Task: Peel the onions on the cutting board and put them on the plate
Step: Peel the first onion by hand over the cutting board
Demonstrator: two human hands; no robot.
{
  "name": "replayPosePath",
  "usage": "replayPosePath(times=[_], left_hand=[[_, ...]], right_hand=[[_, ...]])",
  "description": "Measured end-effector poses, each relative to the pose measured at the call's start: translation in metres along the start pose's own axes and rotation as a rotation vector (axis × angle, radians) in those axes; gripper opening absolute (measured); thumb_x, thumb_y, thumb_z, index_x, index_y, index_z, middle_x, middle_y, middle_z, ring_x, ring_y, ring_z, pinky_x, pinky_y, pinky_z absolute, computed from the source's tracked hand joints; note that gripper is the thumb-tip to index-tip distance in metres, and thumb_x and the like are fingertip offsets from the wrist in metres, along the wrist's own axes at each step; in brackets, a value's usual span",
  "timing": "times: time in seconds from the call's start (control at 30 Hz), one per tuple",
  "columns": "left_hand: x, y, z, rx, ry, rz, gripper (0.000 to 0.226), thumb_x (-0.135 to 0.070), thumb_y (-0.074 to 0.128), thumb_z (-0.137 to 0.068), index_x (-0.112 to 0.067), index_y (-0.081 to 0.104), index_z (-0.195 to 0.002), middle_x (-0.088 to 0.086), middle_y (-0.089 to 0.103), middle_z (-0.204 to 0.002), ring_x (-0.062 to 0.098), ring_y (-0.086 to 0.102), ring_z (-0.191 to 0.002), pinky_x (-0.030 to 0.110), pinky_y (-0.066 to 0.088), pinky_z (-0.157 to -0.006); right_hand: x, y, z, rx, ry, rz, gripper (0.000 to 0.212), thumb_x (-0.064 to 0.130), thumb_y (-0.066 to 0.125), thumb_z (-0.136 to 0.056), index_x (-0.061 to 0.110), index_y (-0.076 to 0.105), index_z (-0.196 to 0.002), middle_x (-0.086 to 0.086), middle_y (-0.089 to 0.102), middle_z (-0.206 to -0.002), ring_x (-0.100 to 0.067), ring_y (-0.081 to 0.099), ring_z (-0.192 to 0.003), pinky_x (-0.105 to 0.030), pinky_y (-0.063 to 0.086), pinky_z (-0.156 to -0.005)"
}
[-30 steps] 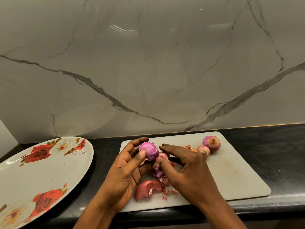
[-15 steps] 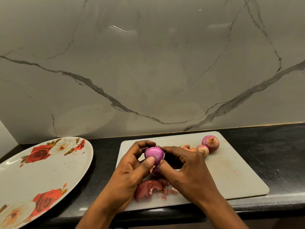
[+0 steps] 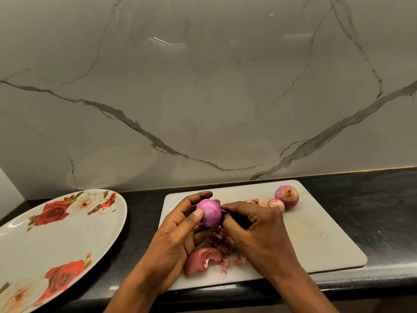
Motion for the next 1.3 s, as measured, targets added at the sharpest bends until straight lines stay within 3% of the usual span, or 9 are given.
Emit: replayPosePath(times=[0.1, 0.17, 0.33, 0.47, 0.63, 0.77, 0.97, 1.1, 1.3], left_hand=[[0.0, -0.003, -0.002, -0.095, 0.028, -0.079, 0.036, -0.022, 0.057, -0.096, -0.022, 0.074, -0.129, 0.01, 0.071, -0.131, 0.034, 0.07, -0.119, 0.044, 0.062, -0.097], [-0.001, -0.004, -0.003, -0.135, 0.051, -0.127, 0.035, -0.026, 0.059, -0.095, -0.024, 0.076, -0.126, 0.007, 0.072, -0.128, 0.031, 0.071, -0.116, 0.043, 0.062, -0.094], [-0.002, -0.002, 0.0, -0.105, 0.051, -0.232, 0.037, -0.023, 0.077, -0.084, -0.023, 0.077, -0.121, 0.006, 0.074, -0.126, 0.031, 0.073, -0.116, 0.041, 0.063, -0.091], [-0.005, -0.003, 0.002, -0.108, 0.031, -0.142, 0.034, -0.02, 0.076, -0.082, -0.021, 0.078, -0.116, 0.009, 0.074, -0.123, 0.034, 0.075, -0.11, 0.037, 0.065, -0.086], [-0.006, -0.005, 0.002, -0.088, -0.005, 0.013, 0.026, -0.017, 0.071, -0.096, -0.014, 0.075, -0.121, 0.016, 0.072, -0.127, 0.039, 0.072, -0.117, 0.038, 0.065, -0.088], [-0.007, -0.013, 0.0, -0.17, 0.033, 0.009, 0.032, -0.025, 0.071, -0.092, -0.016, 0.075, -0.122, 0.014, 0.072, -0.127, 0.038, 0.07, -0.12, 0.036, 0.064, -0.088], [-0.009, -0.017, 0.0, -0.286, 0.073, -0.044, 0.053, -0.036, 0.075, -0.074, -0.014, 0.072, -0.122, 0.008, 0.077, -0.118, 0.029, 0.075, -0.109, 0.032, 0.062, -0.082], [-0.009, -0.016, -0.002, -0.294, 0.074, -0.039, 0.043, -0.026, 0.074, -0.079, -0.008, 0.07, -0.119, 0.01, 0.079, -0.106, 0.028, 0.078, -0.097, 0.031, 0.065, -0.076], [-0.009, -0.014, 0.0, -0.276, 0.063, -0.085, 0.05, -0.03, 0.08, -0.07, -0.006, 0.069, -0.113, 0.011, 0.078, -0.109, 0.031, 0.077, -0.103, 0.034, 0.064, -0.076]], right_hand=[[0.007, -0.002, 0.0, -0.003, -0.034, -0.005, 0.028, 0.027, 0.067, -0.094, 0.038, 0.075, -0.118, 0.032, 0.072, -0.093, 0.005, 0.072, -0.089, -0.021, 0.06, -0.077], [0.009, -0.001, 0.0, 0.009, -0.054, 0.005, 0.03, 0.023, 0.07, -0.095, 0.038, 0.073, -0.12, 0.036, 0.068, -0.094, 0.007, 0.071, -0.09, -0.019, 0.06, -0.077], [0.001, -0.002, 0.001, -0.031, -0.021, 0.033, 0.023, 0.022, 0.072, -0.095, 0.03, 0.079, -0.116, 0.023, 0.076, -0.099, 0.008, 0.07, -0.093, -0.016, 0.059, -0.08], [0.003, -0.001, 0.003, -0.04, -0.008, 0.055, 0.021, 0.024, 0.073, -0.096, 0.028, 0.08, -0.115, 0.02, 0.078, -0.097, 0.008, 0.07, -0.09, -0.015, 0.058, -0.078], [-0.007, -0.009, 0.003, -0.123, 0.114, -0.038, 0.022, 0.02, 0.075, -0.094, 0.03, 0.08, -0.112, 0.022, 0.078, -0.098, 0.007, 0.074, -0.087, -0.02, 0.062, -0.079], [0.001, -0.002, 0.004, -0.049, 0.051, 0.043, 0.026, 0.024, 0.073, -0.095, 0.027, 0.077, -0.12, 0.021, 0.077, -0.106, 0.012, 0.07, -0.095, -0.012, 0.058, -0.082], [-0.001, 0.003, 0.002, 0.012, 0.063, 0.1, 0.033, 0.031, 0.07, -0.097, 0.029, 0.072, -0.13, 0.016, 0.077, -0.114, 0.012, 0.068, -0.096, -0.013, 0.059, -0.08], [0.0, 0.004, 0.003, 0.032, 0.069, 0.094, 0.038, 0.037, 0.069, -0.097, 0.032, 0.068, -0.135, 0.016, 0.076, -0.117, 0.01, 0.069, -0.097, -0.016, 0.061, -0.081], [0.004, 0.007, 0.003, 0.1, 0.048, 0.039, 0.052, 0.053, 0.06, -0.093, 0.034, 0.063, -0.141, 0.024, 0.071, -0.12, 0.012, 0.066, -0.104, -0.007, 0.055, -0.085]])
Point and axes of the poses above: each hand's wrist, its own z-axis away from the middle knuckle, its own y-axis out of the palm, x = y × z, the point moved 5 cm from there along -z, towards the middle knuckle
